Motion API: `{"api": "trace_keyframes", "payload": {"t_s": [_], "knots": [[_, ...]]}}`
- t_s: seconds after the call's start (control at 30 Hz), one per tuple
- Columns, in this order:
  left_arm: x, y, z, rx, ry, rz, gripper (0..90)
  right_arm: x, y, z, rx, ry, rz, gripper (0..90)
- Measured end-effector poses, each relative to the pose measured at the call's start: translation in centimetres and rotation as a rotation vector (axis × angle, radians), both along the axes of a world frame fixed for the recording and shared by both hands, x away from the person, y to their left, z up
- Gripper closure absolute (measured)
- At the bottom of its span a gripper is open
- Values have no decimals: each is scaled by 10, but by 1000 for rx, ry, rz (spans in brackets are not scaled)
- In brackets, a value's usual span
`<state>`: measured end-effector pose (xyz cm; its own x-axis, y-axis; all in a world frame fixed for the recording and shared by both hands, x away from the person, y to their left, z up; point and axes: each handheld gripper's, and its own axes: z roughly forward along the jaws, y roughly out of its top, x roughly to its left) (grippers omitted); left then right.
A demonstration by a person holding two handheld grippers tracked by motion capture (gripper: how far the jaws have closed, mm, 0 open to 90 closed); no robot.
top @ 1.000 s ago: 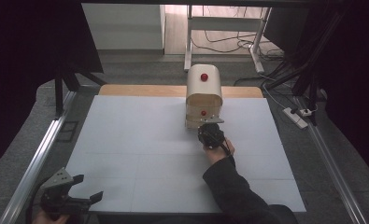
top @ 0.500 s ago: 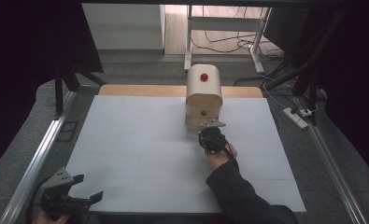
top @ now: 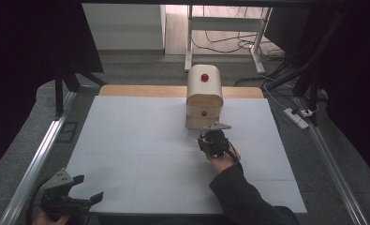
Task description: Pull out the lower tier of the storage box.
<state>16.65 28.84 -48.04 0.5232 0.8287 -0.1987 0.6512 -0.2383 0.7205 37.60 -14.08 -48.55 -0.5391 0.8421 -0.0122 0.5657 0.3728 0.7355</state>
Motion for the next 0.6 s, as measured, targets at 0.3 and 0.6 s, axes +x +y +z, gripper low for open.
{"api": "trace_keyframes", "payload": {"t_s": [0.3,0.6], "knots": [[0,0,0,2,2,2,14,0,-11,13,22,49,73,418],[0,0,0,1,3,3,14,5,-17,18,22,73,120,252]]}}
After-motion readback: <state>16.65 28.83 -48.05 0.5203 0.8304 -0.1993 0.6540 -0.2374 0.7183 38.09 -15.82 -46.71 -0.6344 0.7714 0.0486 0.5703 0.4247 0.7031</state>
